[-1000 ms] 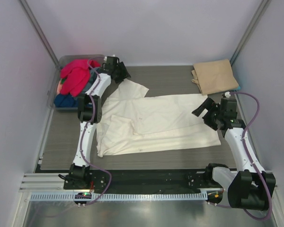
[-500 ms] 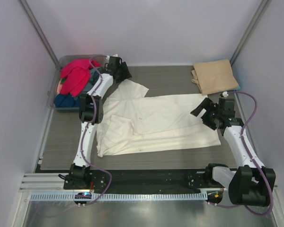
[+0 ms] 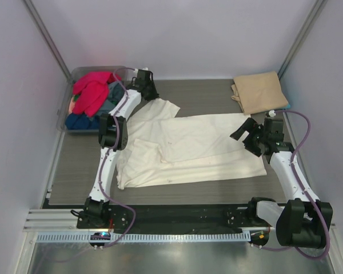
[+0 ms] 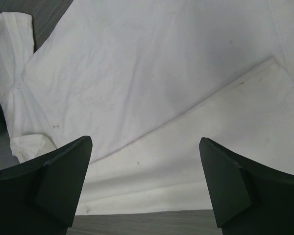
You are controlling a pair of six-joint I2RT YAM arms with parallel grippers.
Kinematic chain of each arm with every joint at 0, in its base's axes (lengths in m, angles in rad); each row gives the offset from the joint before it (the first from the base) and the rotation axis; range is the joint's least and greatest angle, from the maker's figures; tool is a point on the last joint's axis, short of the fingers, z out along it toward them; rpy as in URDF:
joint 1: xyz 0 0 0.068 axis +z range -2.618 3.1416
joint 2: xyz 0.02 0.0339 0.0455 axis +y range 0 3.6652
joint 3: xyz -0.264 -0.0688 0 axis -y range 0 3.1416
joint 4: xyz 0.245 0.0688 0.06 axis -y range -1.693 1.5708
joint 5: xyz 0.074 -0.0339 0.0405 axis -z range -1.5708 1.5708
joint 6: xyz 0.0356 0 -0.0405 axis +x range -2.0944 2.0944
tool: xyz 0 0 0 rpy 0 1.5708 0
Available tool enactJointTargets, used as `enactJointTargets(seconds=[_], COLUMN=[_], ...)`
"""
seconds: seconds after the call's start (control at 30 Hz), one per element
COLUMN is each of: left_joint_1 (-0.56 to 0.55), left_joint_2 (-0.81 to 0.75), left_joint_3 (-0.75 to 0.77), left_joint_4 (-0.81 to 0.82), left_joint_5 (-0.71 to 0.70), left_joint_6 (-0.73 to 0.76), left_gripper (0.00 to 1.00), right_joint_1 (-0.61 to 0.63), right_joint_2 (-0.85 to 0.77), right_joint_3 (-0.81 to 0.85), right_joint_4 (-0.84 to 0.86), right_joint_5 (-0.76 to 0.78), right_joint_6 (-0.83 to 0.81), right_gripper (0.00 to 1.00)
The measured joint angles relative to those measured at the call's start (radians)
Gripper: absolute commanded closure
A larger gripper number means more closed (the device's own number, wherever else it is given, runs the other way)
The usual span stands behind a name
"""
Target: Fold and stack the t-shirts
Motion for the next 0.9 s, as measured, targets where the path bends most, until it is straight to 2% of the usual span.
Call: enactJointTargets(seconds=[0.07, 0.1, 0.33, 0.53, 0.6, 0.77, 0.9], left_joint_1=[0.001, 0.002, 0.003, 0.001, 0.001, 0.001, 0.000], left_joint_2=[0.004, 0.006, -0.009, -0.094, -0.122, -0.205, -0.251], left_joint_3=[0.005, 0.005, -0.016, -0.126, -0.157, -0.260, -0.324], left_joint_4=[-0.006, -0.009, -0.007, -0.063, -0.082, -0.103, -0.108], left_joint_5=[0.001, 0.001, 0.011, 0.023, 0.040, 0.089, 0.120], left_joint_6=[-0.003, -0.005, -0.011, -0.021, -0.025, -0.036, -0.048], left_gripper=[0.98, 1.00, 1.00, 1.00, 1.00, 1.00, 1.00], right_joint_1=[0.000, 0.000, 0.000, -0.003, -0.007, -0.019, -0.024], right_joint_2=[0.000, 0.000, 0.053, 0.243, 0.317, 0.531, 0.690], right_joint_3=[0.000, 0.000, 0.015, 0.204, 0.286, 0.455, 0.521], right_joint_4=[0.000, 0.001, 0.002, 0.001, 0.014, 0.045, 0.058], right_joint_5=[0.000, 0.000, 0.058, 0.175, 0.209, 0.290, 0.319], right_joint_6=[0.000, 0.000, 0.000, -0.010, -0.019, -0.045, -0.080], right_gripper=[0.03, 0.03, 0.02, 0.16, 0.24, 0.34, 0.34])
